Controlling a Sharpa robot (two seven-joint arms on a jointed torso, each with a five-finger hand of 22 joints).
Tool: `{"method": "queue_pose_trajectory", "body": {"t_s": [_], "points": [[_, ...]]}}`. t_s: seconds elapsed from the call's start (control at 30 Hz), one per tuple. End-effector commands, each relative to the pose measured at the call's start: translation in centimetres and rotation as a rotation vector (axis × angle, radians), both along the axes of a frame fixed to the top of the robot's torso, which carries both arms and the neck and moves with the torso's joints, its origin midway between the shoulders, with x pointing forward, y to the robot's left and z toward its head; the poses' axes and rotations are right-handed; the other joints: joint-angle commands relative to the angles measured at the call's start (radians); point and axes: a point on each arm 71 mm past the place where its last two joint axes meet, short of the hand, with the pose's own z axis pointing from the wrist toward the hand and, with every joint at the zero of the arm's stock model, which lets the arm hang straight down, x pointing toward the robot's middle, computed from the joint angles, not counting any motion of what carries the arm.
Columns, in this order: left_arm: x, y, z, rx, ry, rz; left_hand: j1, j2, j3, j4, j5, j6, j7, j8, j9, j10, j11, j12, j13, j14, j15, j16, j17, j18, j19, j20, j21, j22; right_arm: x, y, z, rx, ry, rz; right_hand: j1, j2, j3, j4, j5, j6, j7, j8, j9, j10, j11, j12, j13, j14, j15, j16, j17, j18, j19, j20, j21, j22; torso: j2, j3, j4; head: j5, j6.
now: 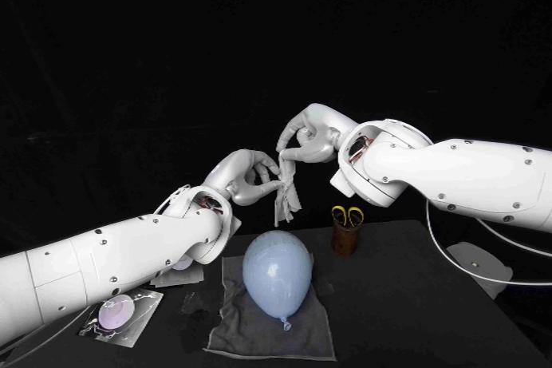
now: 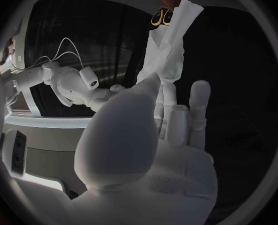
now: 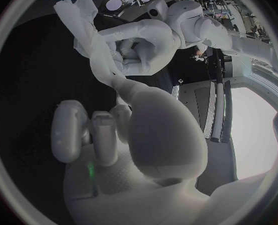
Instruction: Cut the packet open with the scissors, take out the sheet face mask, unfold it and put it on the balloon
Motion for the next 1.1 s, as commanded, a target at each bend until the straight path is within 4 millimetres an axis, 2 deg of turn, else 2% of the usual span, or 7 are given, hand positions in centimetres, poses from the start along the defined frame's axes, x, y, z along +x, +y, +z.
{"method": "queue_pose_trajectory", "body": {"t_s": [0.03, 0.33, 0.5, 0.6, 0.83, 0.97, 1.1], "points": [[-0.11, -0.1, 0.36, -0.026, -0.03, 0.003, 0.011, 0.001, 0.007, 0.0, 0.002, -0.003, -0.01, 0.004, 0.001, 0.008, -0.002, 0.008, 0.002, 0.008, 0.001, 0.006, 0.004, -0.001, 0.009, -0.002, 0.007, 0.002, -0.04, 0.09, 0.08, -0.003, -0.008, 0.008, -0.007, 0.0, 0.006, 0.0, 0.002, -0.003, 0.003, 0.007, 0.001, 0.052, -0.005, 0.007, 0.108, 0.11, 0.002, 0.004, 0.263, -0.011, 0.027, 0.001, 0.005, 0.198, 0.0, 0.0, 0.0, 0.0, -0.001], [-0.5, -0.76, 0.24, 0.015, -0.029, -0.056, 0.069, -0.01, 0.071, -0.028, 0.003, 0.006, -0.023, -0.011, -0.02, 0.001, -0.016, 0.009, -0.002, 0.008, -0.013, 0.005, 0.005, -0.002, 0.012, -0.016, 0.021, 0.016, 0.17, -0.17, 0.15, 0.002, -0.016, -0.001, -0.008, 0.0, 0.008, -0.002, 0.002, -0.004, 0.003, 0.008, 0.001, 0.051, -0.005, 0.005, 0.107, 0.11, 0.002, 0.004, 0.263, -0.011, 0.027, 0.001, 0.005, 0.198, 0.0, 0.0002, 0.0, 0.001, -0.002], [-0.64, -0.9, 0.1, 0.036, -0.02, -0.082, 0.059, -0.05, 0.191, -0.054, 0.001, 0.019, -0.019, -0.047, -0.059, -0.003, -0.016, 0.004, -0.012, 0.0, -0.013, 0.003, 0.001, -0.002, -0.009, -0.021, 0.049, 0.032, 0.34, -0.37, 0.19, 0.004, -0.02, -0.008, -0.009, 0.0, 0.01, -0.003, 0.002, -0.004, 0.003, 0.008, 0.002, 0.05, -0.005, 0.003, 0.105, 0.11, 0.002, 0.004, 0.263, -0.011, 0.027, 0.001, 0.004, 0.198, 0.0, 0.0003, -0.0003, 0.0, -0.003], [-0.66, -0.88, 0.04, 0.043, -0.017, -0.091, 0.048, -0.06, 0.237, -0.074, 0.003, 0.026, -0.02, -0.053, -0.068, -0.004, -0.016, 0.006, -0.013, -0.001, -0.014, 0.003, 0.002, -0.002, -0.015, -0.021, 0.063, 0.041, 0.4, -0.43, 0.2, 0.004, -0.021, -0.01, -0.009, 0.0, 0.01, -0.003, 0.002, -0.004, 0.003, 0.008, 0.002, 0.05, -0.005, 0.003, 0.105, 0.11, 0.002, 0.004, 0.263, -0.011, 0.027, 0.001, 0.004, 0.198, 0.0, 0.0003, -0.0003, -0.001, -0.003], [-0.74, -0.97, -0.01, 0.049, -0.019, -0.105, 0.0, -0.082, 0.375, -0.166, 0.003, 0.034, -0.016, -0.068, -0.088, -0.004, -0.012, 0.01, -0.018, -0.002, -0.012, 0.002, 0.007, -0.001, -0.035, -0.022, 0.116, 0.074, 0.46, -0.54, 0.21, 0.004, -0.021, -0.012, -0.009, 0.0, 0.01, -0.003, 0.002, -0.004, 0.003, 0.008, 0.002, 0.05, -0.005, 0.003, 0.105, 0.11, 0.002, 0.004, 0.263, -0.011, 0.027, 0.001, 0.004, 0.198, 0.0, -0.0003, -0.0002, -0.001, -0.006], [-0.74, -0.98, 0.04, 0.039, -0.025, -0.101, -0.021, -0.082, 0.393, -0.189, 0.002, 0.029, -0.015, -0.071, -0.092, -0.004, -0.01, 0.016, -0.016, 0.0, -0.012, 0.002, 0.01, -0.002, -0.036, -0.021, 0.127, 0.082, 0.37, -0.53, 0.19, 0.004, -0.019, -0.009, -0.009, 0.0, 0.01, -0.003, 0.002, -0.004, 0.003, 0.008, 0.002, 0.05, -0.005, 0.003, 0.105, 0.11, 0.002, 0.004, 0.263, -0.011, 0.027, 0.001, 0.004, 0.198, 0.001, -0.0004, -0.0005, 0.0, -0.006], [-0.77, -1.05, 0.07, 0.023, -0.026, -0.101, -0.107, -0.09, 0.343, -0.168, 0.001, 0.023, -0.013, -0.07, -0.09, -0.006, -0.009, 0.036, -0.006, 0.002, -0.006, 0.003, 0.012, -0.003, -0.045, -0.011, 0.112, 0.072, 0.25, -0.37, 0.17, 0.003, -0.017, -0.003, -0.009, 0.0, 0.01, -0.003, 0.002, -0.004, 0.003, 0.008, 0.002, 0.05, -0.005, 0.003, 0.105, 0.11, 0.002, 0.004, 0.263, -0.011, 0.027, 0.001, 0.004, 0.198, 0.0, -0.0002, 0.0001, 0.001, -0.005]]}}
